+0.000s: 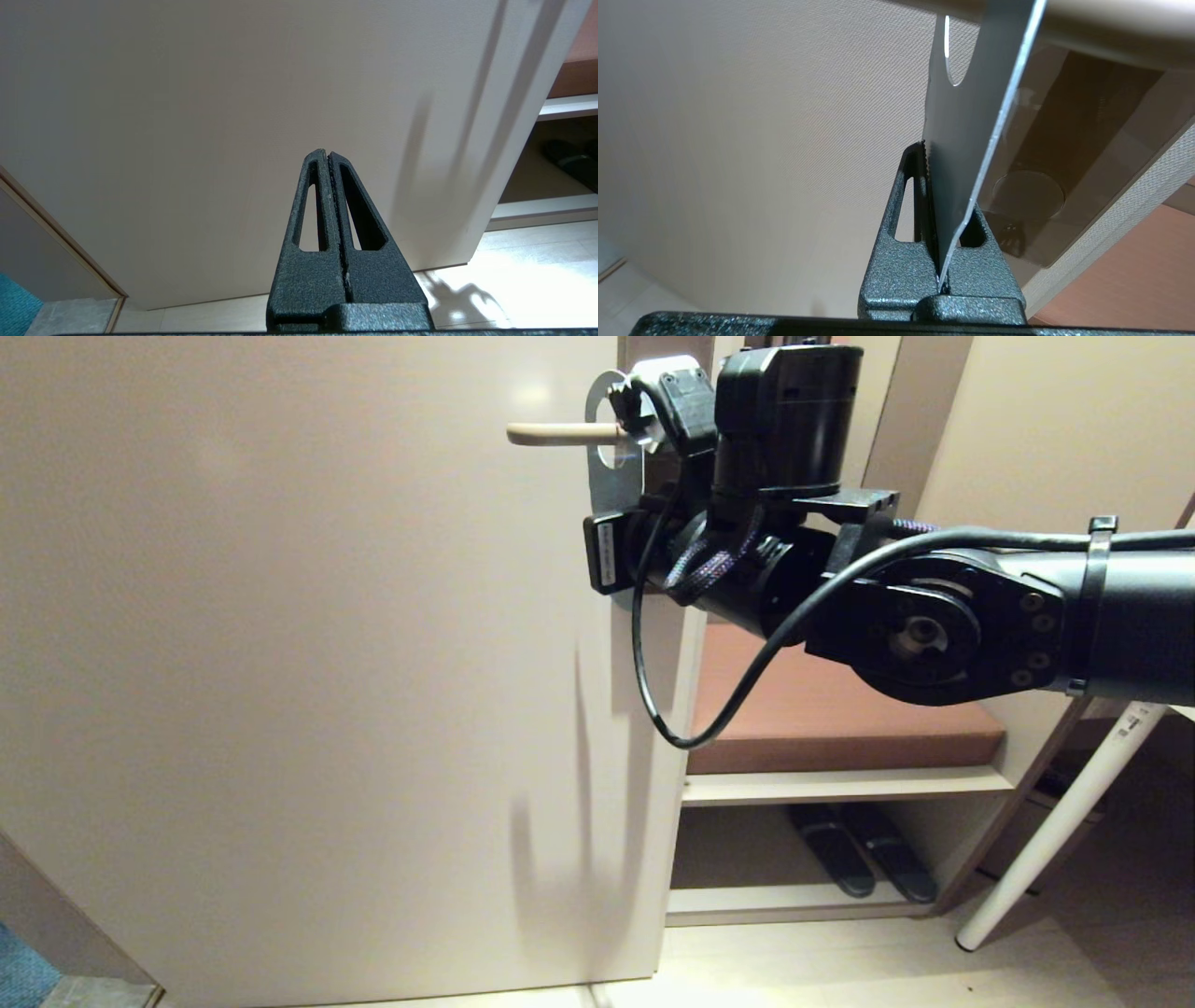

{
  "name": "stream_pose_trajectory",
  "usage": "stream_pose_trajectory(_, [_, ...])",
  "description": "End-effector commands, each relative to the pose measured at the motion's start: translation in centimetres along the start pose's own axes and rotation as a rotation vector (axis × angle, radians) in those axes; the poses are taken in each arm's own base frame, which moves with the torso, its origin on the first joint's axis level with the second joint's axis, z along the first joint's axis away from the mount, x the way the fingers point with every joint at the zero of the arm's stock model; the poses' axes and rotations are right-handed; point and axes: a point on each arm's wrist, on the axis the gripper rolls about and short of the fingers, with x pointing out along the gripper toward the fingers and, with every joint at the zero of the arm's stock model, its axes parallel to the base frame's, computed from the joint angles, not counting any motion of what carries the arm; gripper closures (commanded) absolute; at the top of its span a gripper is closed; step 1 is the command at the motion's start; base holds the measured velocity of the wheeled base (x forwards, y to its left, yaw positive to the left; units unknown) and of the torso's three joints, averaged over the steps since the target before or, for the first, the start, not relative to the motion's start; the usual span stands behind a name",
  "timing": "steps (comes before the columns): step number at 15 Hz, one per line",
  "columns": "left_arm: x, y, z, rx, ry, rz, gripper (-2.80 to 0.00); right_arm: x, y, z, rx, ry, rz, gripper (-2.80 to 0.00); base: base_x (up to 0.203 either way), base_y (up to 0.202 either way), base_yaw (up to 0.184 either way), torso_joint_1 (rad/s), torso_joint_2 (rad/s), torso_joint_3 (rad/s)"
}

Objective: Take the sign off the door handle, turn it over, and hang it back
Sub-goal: Take down the sign

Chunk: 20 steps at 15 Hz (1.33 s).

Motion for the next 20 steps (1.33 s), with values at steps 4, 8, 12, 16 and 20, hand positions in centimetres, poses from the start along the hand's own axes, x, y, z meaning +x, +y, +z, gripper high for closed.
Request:
stream_pose_trajectory(4, [0.0, 0.0, 0.0, 0.0, 0.002, 0.001, 0.0, 1.2, 1.1, -0.7, -0.003, 0.004, -0.062, 0.0, 0.0, 0.0, 0.0, 0.0, 0.0, 0.0])
stream_pose_trajectory(8, [0.0, 0.0, 0.0, 0.0, 0.002, 0.001, 0.0, 1.3, 1.6, -0.9, -0.005, 0.009, -0.1, 0.0, 0.0, 0.0, 0.0, 0.0, 0.0, 0.0])
stream_pose_trajectory(12, [0.0, 0.0, 0.0, 0.0, 0.0, 0.001, 0.0, 1.5, 2.2, -0.9, -0.002, 0.003, -0.135, 0.0, 0.0, 0.0, 0.0, 0.0, 0.0, 0.0])
stream_pose_trajectory(16, [0.0, 0.0, 0.0, 0.0, 0.002, 0.001, 0.0, 2.2, 2.6, -0.5, 0.0, -0.02, -0.187, 0.0, 0.0, 0.0, 0.0, 0.0, 0.0, 0.0])
stream_pose_trajectory(20, [0.0, 0.0, 0.0, 0.0, 0.002, 0.001, 0.0, 2.7, 3.4, -0.6, 0.006, -0.029, -0.222, 0.0, 0.0, 0.0, 0.0, 0.0, 0.0, 0.0])
